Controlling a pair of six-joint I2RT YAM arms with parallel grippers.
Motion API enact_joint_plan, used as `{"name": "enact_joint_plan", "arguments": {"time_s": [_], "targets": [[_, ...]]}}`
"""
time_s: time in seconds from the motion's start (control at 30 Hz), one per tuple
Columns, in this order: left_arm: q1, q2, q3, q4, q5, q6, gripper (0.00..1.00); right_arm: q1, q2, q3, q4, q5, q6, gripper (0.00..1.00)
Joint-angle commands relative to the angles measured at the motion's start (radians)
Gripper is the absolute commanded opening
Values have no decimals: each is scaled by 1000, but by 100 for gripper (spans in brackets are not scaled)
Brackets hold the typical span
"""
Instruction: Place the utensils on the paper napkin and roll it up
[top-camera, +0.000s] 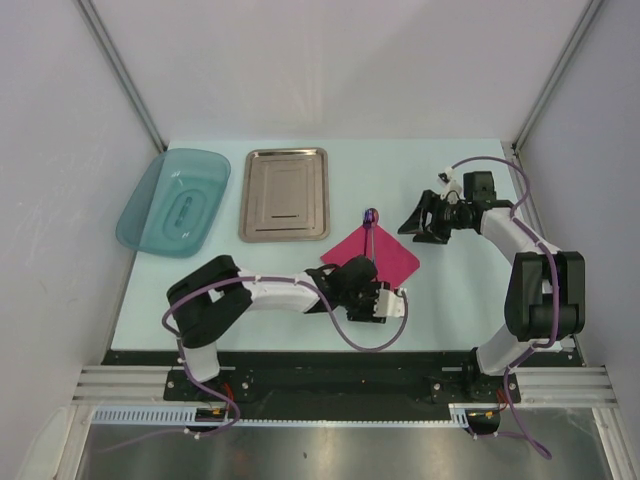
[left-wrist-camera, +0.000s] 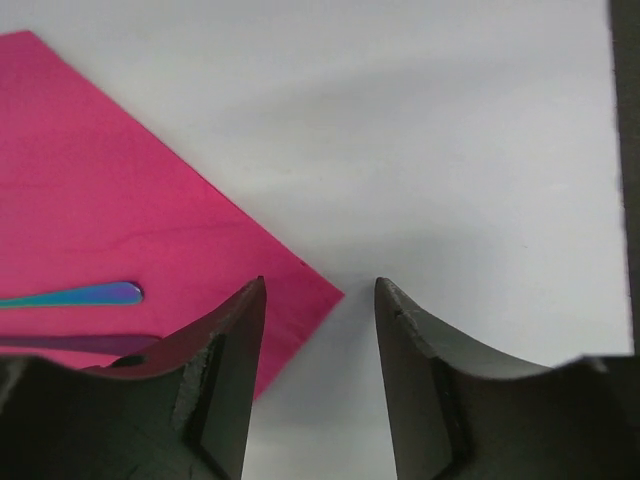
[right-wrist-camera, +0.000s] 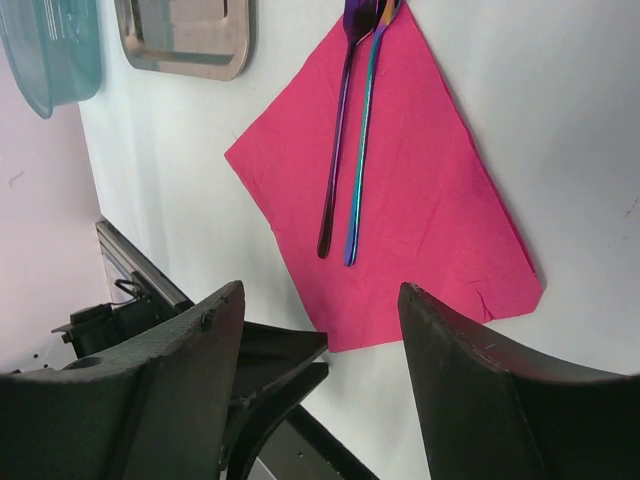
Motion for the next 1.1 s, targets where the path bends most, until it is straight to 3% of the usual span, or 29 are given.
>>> {"name": "enact_joint_plan", "arguments": {"time_s": [0.0,0.4,0.77,1.07], "targets": [[9,57,69,5,-15,51,50,-10,-10,-6,-12,-31,-18,68],[16,63,125,-55,40,8,1,-14,-16,-16,-13,-42,-18,67],[16,33,215,-125,108,-45,0,-15,-36,-35,-29,-62,-34,66],[88,86,342,-216,181,-30,0,-14,-67,-78,-18,-72,-37,64]]}}
